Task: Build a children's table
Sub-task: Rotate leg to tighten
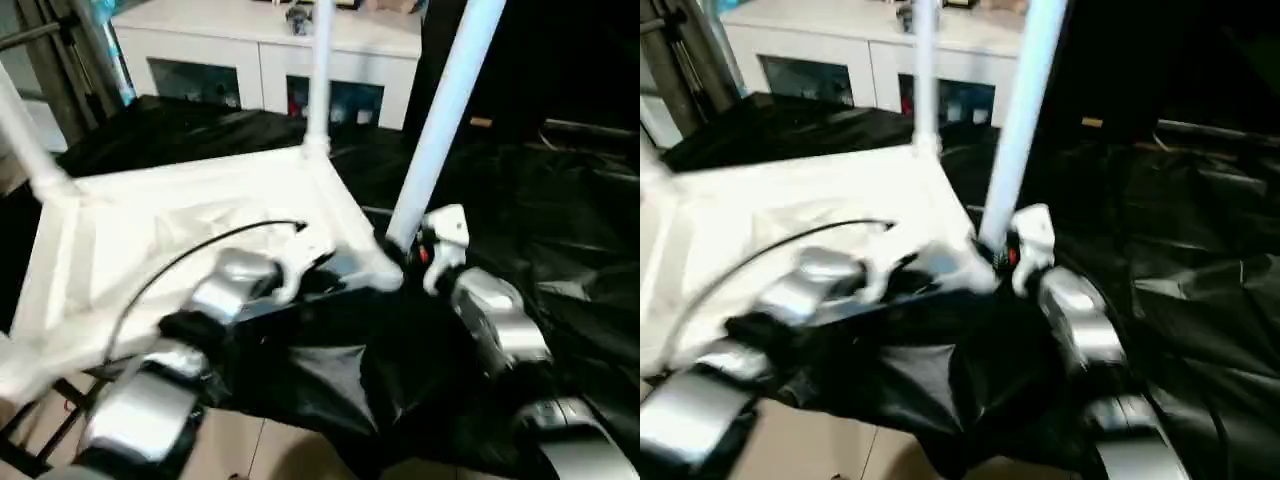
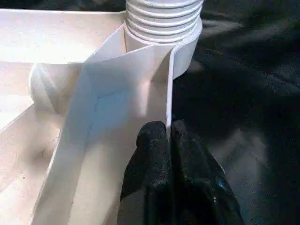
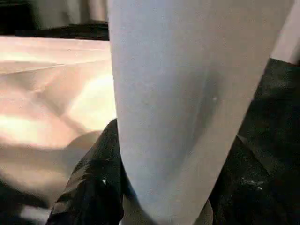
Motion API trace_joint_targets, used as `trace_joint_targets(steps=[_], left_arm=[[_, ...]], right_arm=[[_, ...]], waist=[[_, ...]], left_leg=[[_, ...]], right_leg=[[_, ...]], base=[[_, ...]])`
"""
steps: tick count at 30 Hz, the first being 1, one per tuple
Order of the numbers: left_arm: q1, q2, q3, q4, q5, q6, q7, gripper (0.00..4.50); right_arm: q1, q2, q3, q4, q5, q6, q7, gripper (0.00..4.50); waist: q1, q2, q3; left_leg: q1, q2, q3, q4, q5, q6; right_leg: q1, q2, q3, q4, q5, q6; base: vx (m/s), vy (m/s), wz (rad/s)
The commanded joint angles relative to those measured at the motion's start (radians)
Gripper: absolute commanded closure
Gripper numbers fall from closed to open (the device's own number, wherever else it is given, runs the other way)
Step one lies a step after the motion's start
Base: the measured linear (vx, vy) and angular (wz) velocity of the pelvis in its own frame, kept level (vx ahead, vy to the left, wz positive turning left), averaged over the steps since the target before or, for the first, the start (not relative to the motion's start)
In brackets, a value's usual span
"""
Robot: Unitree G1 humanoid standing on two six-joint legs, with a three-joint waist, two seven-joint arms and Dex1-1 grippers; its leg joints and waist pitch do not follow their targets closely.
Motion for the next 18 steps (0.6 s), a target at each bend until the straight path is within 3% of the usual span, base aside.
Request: trace_joint_targets(steps=[1, 3, 7, 9, 12, 18], left_arm=[[-0.065, -0.031, 0.05, -0.009, -0.006, 0.002, 0.132, 4.5], [-0.076, -0.071, 0.04, 0.008, 0.011, 0.005, 0.198, 4.5], [-0.08, -0.082, 0.034, 0.02, 0.026, 0.001, 0.217, 4.5], [-0.081, -0.081, 0.033, 0.022, 0.028, 0.001, 0.217, 4.5], [-0.087, -0.084, 0.032, 0.037, 0.029, -0.002, 0.23, 4.5], [-0.082, -0.088, 0.032, 0.034, 0.031, -0.004, 0.224, 4.5]], right_arm=[[0.034, 0.038, 0.027, 0.135, -0.033, 0.093, -0.044, 2.61], [-0.007, 0.064, 0.017, 0.169, -0.023, 0.104, -0.079, 2.61], [-0.032, 0.081, 0.018, 0.185, -0.034, 0.12, -0.09, 2.61], [-0.035, 0.083, 0.018, 0.187, -0.036, 0.124, -0.087, 2.61], [-0.054, 0.09, 0.014, 0.212, -0.045, 0.125, -0.095, 2.61], [-0.066, 0.088, 0.011, 0.213, -0.05, 0.131, -0.091, 2.61]], waist=[[0.002, 0.0, -0.056], [0.002, 0.004, -0.06], [0.006, 0.0, -0.061], [0.006, -0.001, -0.059], [0.003, 0.001, -0.054], [0.0, -0.001, -0.054]], left_leg=[[0.005, 0.036, -0.013, -0.065, -0.282, 0.024], [0.006, 0.036, -0.011, -0.062, -0.255, 0.034], [0.001, 0.036, -0.009, -0.06, -0.216, 0.058], [0.001, 0.036, -0.009, -0.061, -0.224, 0.059], [0.006, 0.037, -0.012, -0.066, -0.281, 0.042], [0.005, 0.038, -0.013, -0.068, -0.297, 0.035]], right_leg=[[0.033, -0.083, 0.046, -0.079, -0.325, -0.203], [0.037, -0.083, 0.046, -0.072, -0.269, -0.219], [0.043, -0.082, 0.045, -0.067, -0.2, -0.236], [0.043, -0.083, 0.044, -0.069, -0.219, -0.233], [0.037, -0.084, 0.043, -0.08, -0.331, -0.206], [0.034, -0.084, 0.045, -0.082, -0.342, -0.197]], base=[[0.0, 0.0, 0.0], [0.0, 0.0, 0.0], [0.0, 0.0, 0.0], [0.0, 0.0, 0.0], [0.0, 0.0, 0.0], [0.0, 0.0, 0.0]])
